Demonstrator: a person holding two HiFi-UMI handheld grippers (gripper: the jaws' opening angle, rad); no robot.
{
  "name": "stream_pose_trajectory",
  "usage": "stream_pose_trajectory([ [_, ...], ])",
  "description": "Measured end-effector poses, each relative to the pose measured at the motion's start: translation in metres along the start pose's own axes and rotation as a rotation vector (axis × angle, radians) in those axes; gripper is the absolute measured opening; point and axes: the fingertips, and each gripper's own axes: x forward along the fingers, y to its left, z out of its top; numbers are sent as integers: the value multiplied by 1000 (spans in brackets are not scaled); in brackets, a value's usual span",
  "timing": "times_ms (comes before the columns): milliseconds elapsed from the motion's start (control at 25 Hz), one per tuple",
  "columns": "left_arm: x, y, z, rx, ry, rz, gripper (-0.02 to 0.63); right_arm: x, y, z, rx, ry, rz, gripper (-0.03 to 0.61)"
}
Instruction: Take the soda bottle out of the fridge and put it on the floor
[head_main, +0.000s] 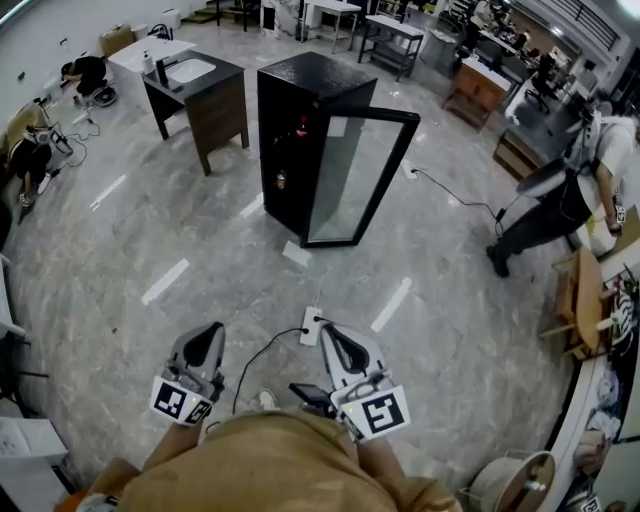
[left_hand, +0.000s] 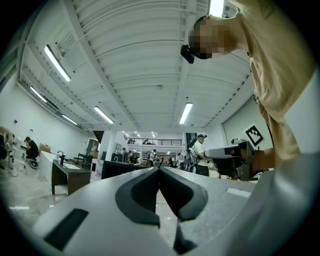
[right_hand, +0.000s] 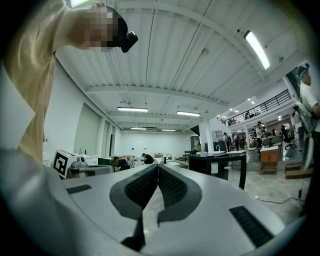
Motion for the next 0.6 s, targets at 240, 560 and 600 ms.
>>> stream_pose_trajectory([
  [240,-3,25,-7,-19,6,-17,2,18,19,-3,5,0,-15,0],
  [560,17,41,-28,-38,37,-24,2,46,-1,-25,27,38,-11,0],
  [600,21,46,-30,-37,38,-15,2,52,-6,-27,28,37,-4,-2],
])
